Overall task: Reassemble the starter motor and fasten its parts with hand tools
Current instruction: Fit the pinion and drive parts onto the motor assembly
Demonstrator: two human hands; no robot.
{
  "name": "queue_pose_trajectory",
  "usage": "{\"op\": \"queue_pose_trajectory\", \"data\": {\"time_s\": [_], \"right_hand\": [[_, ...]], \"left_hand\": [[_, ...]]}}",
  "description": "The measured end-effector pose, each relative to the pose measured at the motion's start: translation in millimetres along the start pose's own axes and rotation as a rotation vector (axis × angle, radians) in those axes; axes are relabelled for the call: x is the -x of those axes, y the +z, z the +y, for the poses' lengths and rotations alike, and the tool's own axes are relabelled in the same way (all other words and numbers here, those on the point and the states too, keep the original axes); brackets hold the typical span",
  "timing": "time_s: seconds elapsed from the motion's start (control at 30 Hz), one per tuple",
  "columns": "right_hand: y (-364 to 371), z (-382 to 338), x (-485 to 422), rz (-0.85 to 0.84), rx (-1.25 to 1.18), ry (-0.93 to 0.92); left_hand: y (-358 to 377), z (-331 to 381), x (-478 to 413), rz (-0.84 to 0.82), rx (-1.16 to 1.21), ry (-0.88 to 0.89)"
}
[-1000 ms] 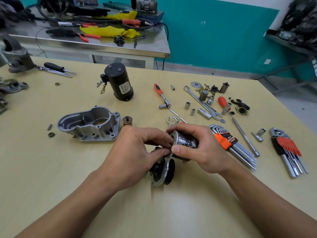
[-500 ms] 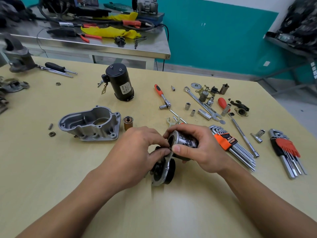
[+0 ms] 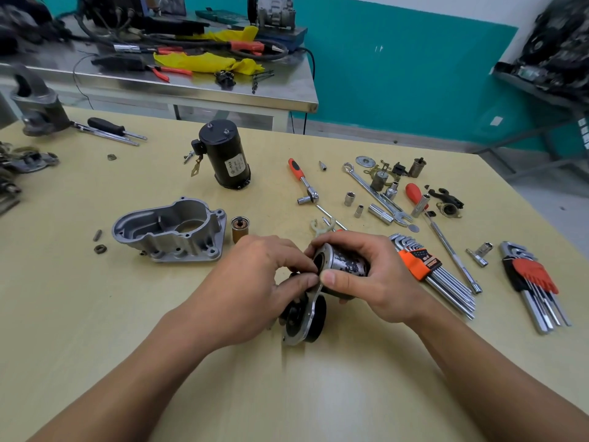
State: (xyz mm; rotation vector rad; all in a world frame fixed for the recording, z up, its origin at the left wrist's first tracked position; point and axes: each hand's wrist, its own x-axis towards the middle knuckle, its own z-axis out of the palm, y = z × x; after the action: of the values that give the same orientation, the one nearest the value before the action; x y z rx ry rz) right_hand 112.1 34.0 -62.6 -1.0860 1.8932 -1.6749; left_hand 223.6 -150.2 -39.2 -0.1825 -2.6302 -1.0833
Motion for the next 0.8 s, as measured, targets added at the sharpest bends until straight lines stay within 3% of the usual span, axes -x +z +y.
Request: {"op": "queue_pose_trajectory", "data": {"time_s": [0.33,0.63,0.8], "right_hand": [[0.4,-0.5,0.4,0.003,-0.006,-0.005],[-0.2,0.7,0.0,0.000,-0.025,-0.006],[0.0,1.8,0.2,0.009,-0.023,-0.014]], "left_hand": [[2.5,4.9,1.7,0.044,-0.006,0.047],[-2.0,0.4,0.8,-0.025,-0.037,-0.032],[1.9,6.7,1.6,0.040,-0.007,0.000]]}}
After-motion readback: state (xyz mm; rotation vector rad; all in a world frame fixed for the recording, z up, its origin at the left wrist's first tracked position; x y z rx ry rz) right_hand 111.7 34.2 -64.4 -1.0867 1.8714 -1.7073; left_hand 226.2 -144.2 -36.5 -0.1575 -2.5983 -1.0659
